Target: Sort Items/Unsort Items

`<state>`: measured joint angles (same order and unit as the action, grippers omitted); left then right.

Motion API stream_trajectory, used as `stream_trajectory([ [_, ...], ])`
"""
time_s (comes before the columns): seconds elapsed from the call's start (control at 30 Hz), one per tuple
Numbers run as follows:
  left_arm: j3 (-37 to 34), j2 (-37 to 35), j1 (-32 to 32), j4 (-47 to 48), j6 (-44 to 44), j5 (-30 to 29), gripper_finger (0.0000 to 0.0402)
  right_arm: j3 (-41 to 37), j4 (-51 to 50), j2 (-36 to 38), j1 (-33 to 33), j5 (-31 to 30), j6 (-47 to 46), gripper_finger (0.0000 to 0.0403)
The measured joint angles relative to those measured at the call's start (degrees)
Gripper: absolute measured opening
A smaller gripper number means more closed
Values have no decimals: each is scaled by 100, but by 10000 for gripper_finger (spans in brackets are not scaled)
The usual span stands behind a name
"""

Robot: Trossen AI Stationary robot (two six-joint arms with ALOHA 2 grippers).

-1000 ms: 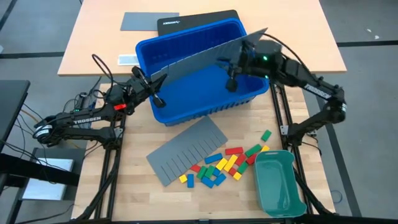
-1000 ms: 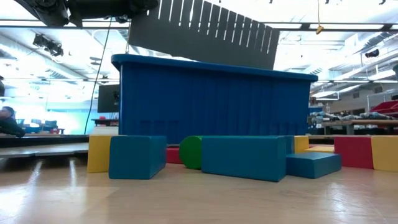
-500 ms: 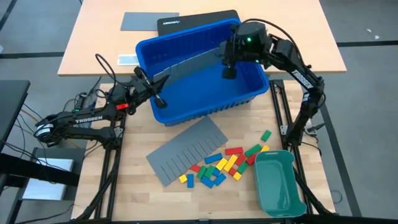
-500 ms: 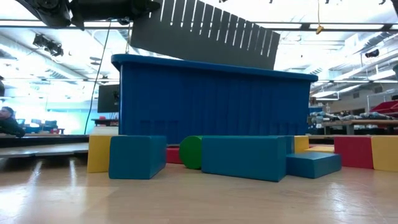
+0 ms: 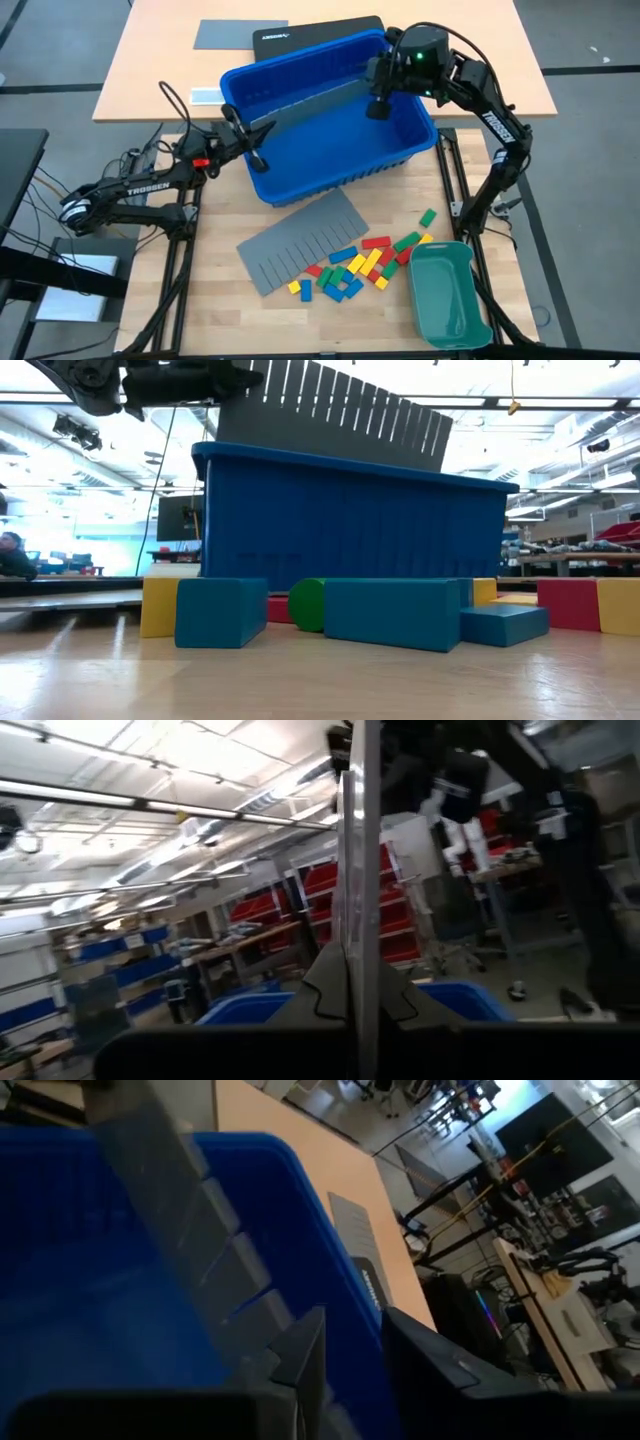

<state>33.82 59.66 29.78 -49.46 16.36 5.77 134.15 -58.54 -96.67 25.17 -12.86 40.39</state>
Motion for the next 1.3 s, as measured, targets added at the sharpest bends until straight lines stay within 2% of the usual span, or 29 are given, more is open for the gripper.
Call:
stream_trajectory([
  [0.37,0,-14,-4,-168,2,314,2,0,-34,80,0,22,-171,98],
  [0.63,0,-14,-4,-119,158,-143,1,0,-33,91,0,27,-178,98],
  [1.3,-2,-11,-9,-128,162,-178,1,0,-29,91,0,59,-189,98],
])
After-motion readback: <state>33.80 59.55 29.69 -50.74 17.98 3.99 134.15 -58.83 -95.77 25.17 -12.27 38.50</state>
